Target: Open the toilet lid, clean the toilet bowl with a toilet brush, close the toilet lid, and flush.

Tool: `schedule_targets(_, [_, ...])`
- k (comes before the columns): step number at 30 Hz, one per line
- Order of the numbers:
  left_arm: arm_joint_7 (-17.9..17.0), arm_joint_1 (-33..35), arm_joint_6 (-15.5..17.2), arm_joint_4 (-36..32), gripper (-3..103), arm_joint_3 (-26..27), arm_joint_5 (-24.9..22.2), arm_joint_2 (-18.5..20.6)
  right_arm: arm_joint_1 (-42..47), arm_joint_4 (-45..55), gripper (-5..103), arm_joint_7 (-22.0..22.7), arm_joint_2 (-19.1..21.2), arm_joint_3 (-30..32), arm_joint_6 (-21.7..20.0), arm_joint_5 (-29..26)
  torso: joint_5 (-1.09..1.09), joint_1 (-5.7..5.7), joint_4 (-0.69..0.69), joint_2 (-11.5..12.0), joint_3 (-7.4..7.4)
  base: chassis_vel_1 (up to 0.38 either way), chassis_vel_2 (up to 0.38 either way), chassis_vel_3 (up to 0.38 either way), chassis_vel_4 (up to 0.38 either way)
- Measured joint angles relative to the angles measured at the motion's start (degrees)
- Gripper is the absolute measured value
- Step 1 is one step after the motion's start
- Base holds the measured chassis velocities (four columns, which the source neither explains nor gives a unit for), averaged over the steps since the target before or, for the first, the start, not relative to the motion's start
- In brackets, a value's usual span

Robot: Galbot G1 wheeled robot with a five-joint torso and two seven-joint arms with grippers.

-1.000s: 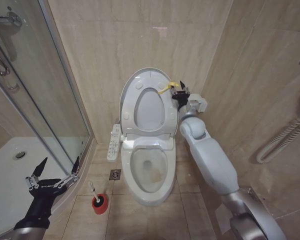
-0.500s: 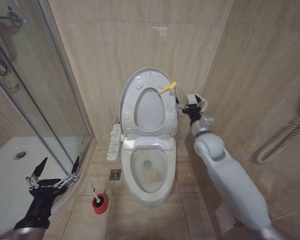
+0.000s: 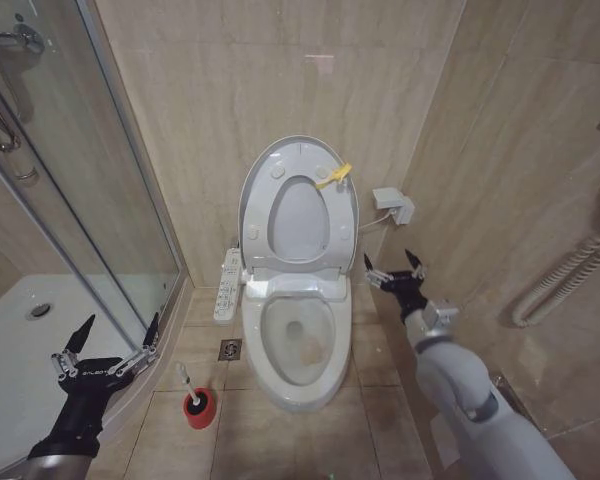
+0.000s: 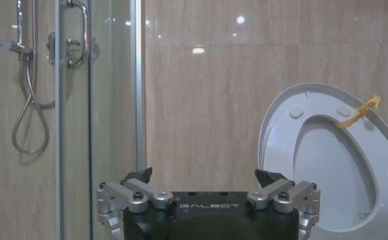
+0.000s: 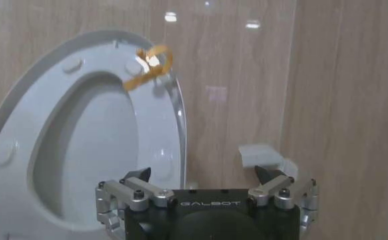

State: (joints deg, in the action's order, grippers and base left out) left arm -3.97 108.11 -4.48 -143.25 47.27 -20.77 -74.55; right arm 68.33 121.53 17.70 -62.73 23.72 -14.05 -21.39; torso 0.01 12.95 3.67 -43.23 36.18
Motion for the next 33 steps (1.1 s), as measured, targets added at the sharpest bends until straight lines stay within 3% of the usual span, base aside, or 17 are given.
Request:
schedule_targets(5, [0.0, 0.0, 0.0, 0.0, 100, 0.0, 0.0, 0.0, 5.7, -1.7, 100, -2.6, -3.1, 2.7, 3.5, 5.3, 0.00, 0.00, 0.00, 0.0, 0.00, 0.000, 0.000, 0.000, 0.000])
schedule_targets(11, [0.0, 0.0, 0.0, 0.0, 100, 0.0, 0.0, 0.0, 9.8, -2.0, 100, -5.7, -5.0, 5.8, 6.1, 6.1, -0.01, 0.00, 0.00, 0.0, 0.00, 0.000, 0.000, 0.000, 0.000])
schedule_targets(21, [0.0, 0.0, 0.0, 0.0, 100, 0.0, 0.0, 0.0, 17.9, -0.6, 100, -14.6, -10.1, 12.0, 13.0, 7.0, -0.01, 0.00, -0.02, 0.0, 0.00, 0.000, 0.000, 0.000, 0.000])
schedule_targets(33, [0.0, 0.0, 0.0, 0.0, 100, 0.0, 0.0, 0.0, 23.8, 4.8, 100, -14.4, -14.2, 13.5, 13.6, 7.6, -0.01, 0.01, 0.00, 0.0, 0.01, 0.000, 0.000, 0.000, 0.000])
